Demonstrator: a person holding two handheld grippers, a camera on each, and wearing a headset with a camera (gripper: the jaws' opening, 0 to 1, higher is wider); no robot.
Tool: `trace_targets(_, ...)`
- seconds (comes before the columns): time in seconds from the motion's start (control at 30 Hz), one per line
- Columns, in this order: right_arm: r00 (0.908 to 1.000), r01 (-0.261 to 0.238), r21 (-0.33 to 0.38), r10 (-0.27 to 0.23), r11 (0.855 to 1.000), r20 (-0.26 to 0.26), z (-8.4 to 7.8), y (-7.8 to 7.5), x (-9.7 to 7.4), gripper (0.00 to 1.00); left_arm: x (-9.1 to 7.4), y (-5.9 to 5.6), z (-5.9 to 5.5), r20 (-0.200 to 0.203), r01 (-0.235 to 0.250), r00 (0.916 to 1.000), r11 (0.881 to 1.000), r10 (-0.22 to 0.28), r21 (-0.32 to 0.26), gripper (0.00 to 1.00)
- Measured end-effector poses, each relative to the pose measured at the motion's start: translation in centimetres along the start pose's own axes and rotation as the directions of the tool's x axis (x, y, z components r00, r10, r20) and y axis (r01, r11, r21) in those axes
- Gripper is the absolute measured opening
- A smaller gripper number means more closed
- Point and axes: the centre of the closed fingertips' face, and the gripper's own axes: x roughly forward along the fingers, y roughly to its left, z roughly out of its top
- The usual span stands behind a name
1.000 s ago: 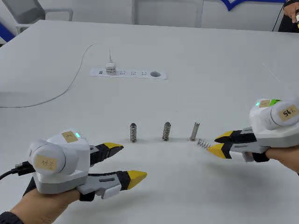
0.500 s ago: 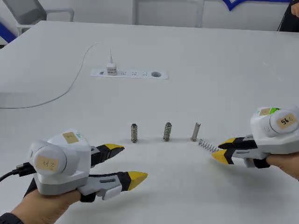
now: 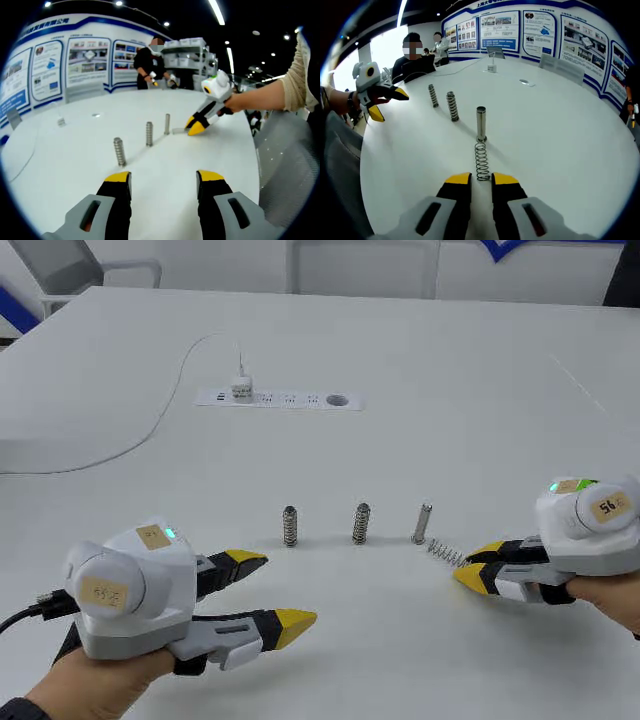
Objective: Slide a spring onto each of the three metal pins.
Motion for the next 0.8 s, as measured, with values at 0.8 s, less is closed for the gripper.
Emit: trace_targets(0.8,0.9999,0.012,-0.053,-0.012,0.999,-0.003,0.62,0.29,-0.76,0.11,0.39,-0.49,-0.02,-0.007,0.013,0.9999,1.0,-0.013,0.008,0.52)
